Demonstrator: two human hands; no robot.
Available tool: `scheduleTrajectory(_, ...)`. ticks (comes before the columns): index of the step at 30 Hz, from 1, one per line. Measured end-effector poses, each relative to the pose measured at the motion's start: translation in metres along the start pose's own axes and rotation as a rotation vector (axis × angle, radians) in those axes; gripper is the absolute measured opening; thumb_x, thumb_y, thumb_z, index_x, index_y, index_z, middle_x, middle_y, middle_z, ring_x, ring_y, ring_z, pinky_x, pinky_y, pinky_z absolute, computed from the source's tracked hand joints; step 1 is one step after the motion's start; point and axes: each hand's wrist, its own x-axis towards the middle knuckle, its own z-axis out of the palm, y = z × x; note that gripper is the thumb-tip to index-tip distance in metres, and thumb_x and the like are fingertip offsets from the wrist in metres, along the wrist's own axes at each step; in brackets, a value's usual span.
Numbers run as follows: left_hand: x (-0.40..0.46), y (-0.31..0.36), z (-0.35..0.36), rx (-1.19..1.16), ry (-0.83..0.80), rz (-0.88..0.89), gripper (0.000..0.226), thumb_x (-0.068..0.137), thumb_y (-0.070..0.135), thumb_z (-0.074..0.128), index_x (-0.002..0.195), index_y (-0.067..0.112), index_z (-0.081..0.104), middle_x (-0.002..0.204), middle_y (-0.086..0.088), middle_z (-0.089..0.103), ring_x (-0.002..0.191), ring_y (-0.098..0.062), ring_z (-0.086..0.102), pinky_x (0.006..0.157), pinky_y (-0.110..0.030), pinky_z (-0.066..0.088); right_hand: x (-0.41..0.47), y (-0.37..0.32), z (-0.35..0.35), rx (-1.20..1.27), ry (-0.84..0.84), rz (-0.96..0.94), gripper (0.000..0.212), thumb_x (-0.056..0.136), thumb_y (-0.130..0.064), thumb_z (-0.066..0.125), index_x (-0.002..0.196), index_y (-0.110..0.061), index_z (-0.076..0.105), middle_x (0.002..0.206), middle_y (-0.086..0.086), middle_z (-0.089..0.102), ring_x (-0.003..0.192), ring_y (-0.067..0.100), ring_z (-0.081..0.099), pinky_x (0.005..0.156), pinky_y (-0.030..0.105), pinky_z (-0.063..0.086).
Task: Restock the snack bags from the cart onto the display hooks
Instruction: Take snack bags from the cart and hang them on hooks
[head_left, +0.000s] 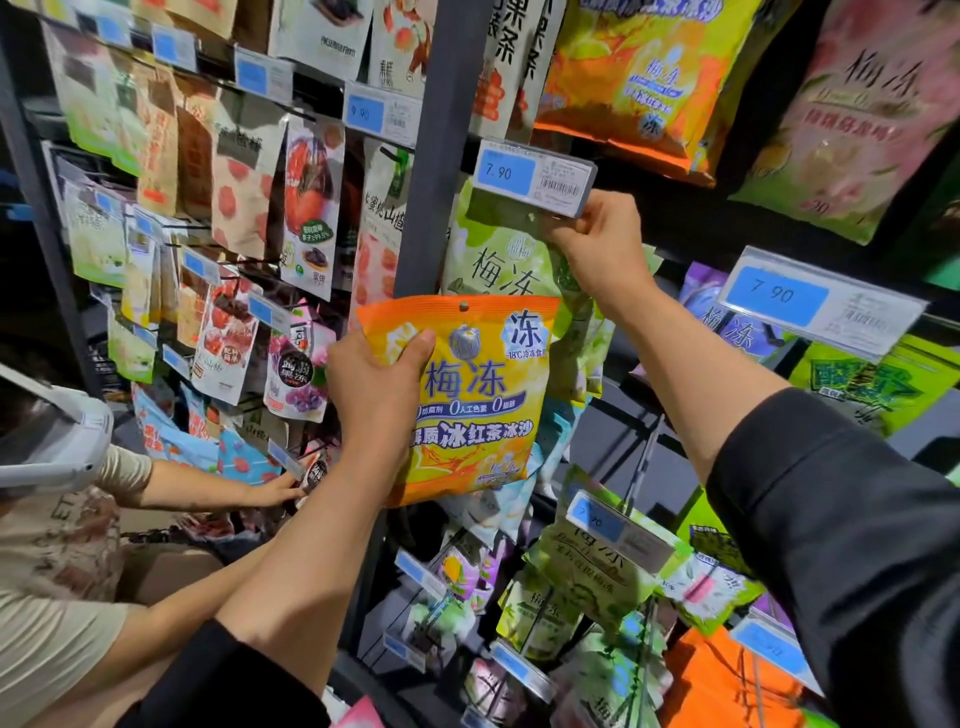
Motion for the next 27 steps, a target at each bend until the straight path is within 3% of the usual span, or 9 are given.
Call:
scheduleTrajectory(6, 0.000, -0.005, -0.004, -0.014, 0.006, 0.007, 0.025, 0.068, 0.036, 0.075, 0.071, 0.015, 0.063, 0.079, -0.014, 0.071, 0.079, -0.039, 0.068, 0.071, -0.057, 0.056, -0.003, 0.003, -0.002, 0.078, 0.057, 0.032, 0.030, 0.086, 0.005, 0.060, 0.112, -0.006, 0.070, 0.113, 0.003, 0.070, 0.106, 0.012, 0.066, 0.092, 0.032, 0.055)
scheduleTrajectory(10, 0.000, -0.003, -0.005, 0.004, 0.009, -0.004, 0.020, 0.070, 0.033, 0.077, 0.067, 0.018, 0.063, 0.076, -0.007, 0.072, 0.078, -0.034, 0.070, 0.073, -0.055, 0.056, -0.001, 0.002, -0.003, 0.062, 0.040, 0.027, 0.028, 0.089, 0.001, 0.060, 0.115, -0.007, 0.069, 0.114, 0.000, 0.069, 0.108, 0.008, 0.064, 0.091, 0.025, 0.053)
scheduleTrajectory(12, 0.002, -0.002, -0.004, 0.015, 0.004, 0.003, 0.019, 0.072, 0.030, 0.076, 0.066, 0.018, 0.063, 0.075, -0.006, 0.072, 0.077, -0.034, 0.070, 0.072, -0.054, 0.056, 0.001, 0.004, -0.001, -0.001, 0.053, 0.049, 0.026, 0.088, 0.000, 0.061, 0.111, -0.009, 0.071, 0.107, -0.004, 0.070, 0.096, 0.004, 0.065, 0.080, 0.020, 0.054)
scheduleTrajectory(15, 0.005, -0.003, -0.004, 0.011, -0.007, 0.000, 0.017, 0.069, 0.034, 0.075, 0.067, 0.020, 0.065, 0.075, -0.005, 0.072, 0.076, -0.033, 0.070, 0.072, -0.053, 0.057, 0.004, 0.015, 0.000, -0.112, 0.130, 0.122, 0.023, 0.085, 0.001, 0.056, 0.091, -0.011, 0.076, 0.087, -0.001, 0.074, 0.076, 0.003, 0.063, 0.068, 0.026, 0.053)
scheduleTrajectory(17, 0.005, -0.004, -0.004, -0.016, -0.005, -0.029, 0.010, 0.066, 0.037, 0.076, 0.067, 0.032, 0.067, 0.077, -0.003, 0.072, 0.078, -0.030, 0.071, 0.075, -0.053, 0.057, 0.004, 0.018, -0.001, -0.150, 0.161, 0.191, 0.016, 0.086, -0.005, 0.062, 0.076, -0.016, 0.068, 0.062, -0.007, 0.063, 0.058, -0.004, 0.052, 0.062, 0.020, 0.045)
scheduleTrajectory(19, 0.004, -0.005, -0.003, -0.024, 0.000, -0.051, 0.011, 0.065, 0.037, 0.076, 0.067, 0.033, 0.066, 0.078, -0.004, 0.072, 0.078, -0.030, 0.071, 0.076, -0.054, 0.057, 0.006, 0.021, -0.001, -0.212, 0.188, 0.210, 0.015, 0.085, -0.011, 0.068, 0.072, -0.016, 0.063, 0.053, -0.012, 0.051, 0.052, -0.002, 0.043, 0.065, 0.019, 0.042)
scheduleTrajectory(22, 0.004, -0.005, -0.003, -0.008, 0.000, -0.039, 0.016, 0.072, 0.030, 0.077, 0.068, 0.020, 0.064, 0.078, -0.007, 0.072, 0.077, -0.033, 0.070, 0.074, -0.055, 0.056, 0.008, 0.020, -0.003, -0.320, 0.231, 0.235, 0.010, 0.085, -0.020, 0.069, 0.077, -0.015, 0.066, 0.062, -0.005, 0.057, 0.063, 0.008, 0.052, 0.068, 0.027, 0.045)
scheduleTrajectory(24, 0.005, -0.004, -0.005, -0.008, -0.002, -0.030, 0.024, 0.072, 0.032, 0.076, 0.074, 0.011, 0.065, 0.079, -0.012, 0.072, 0.079, -0.037, 0.069, 0.073, -0.057, 0.056, 0.003, 0.018, -0.003, -0.475, 0.245, 0.264, 0.013, 0.085, -0.027, 0.070, 0.089, -0.015, 0.067, 0.082, 0.001, 0.066, 0.082, 0.019, 0.061, 0.072, 0.030, 0.043)
scheduleTrajectory(27, 0.007, 0.002, -0.011, 0.000, -0.028, -0.015, 0.033, 0.069, 0.038, 0.075, 0.079, 0.007, 0.066, 0.081, -0.011, 0.072, 0.079, -0.034, 0.070, 0.074, -0.056, 0.056, -0.023, 0.011, 0.000, -0.660, 0.385, 0.016, 0.023, 0.085, -0.028, 0.066, 0.102, -0.012, 0.063, 0.104, 0.007, 0.065, 0.098, 0.027, 0.059, 0.080, 0.033, 0.036)
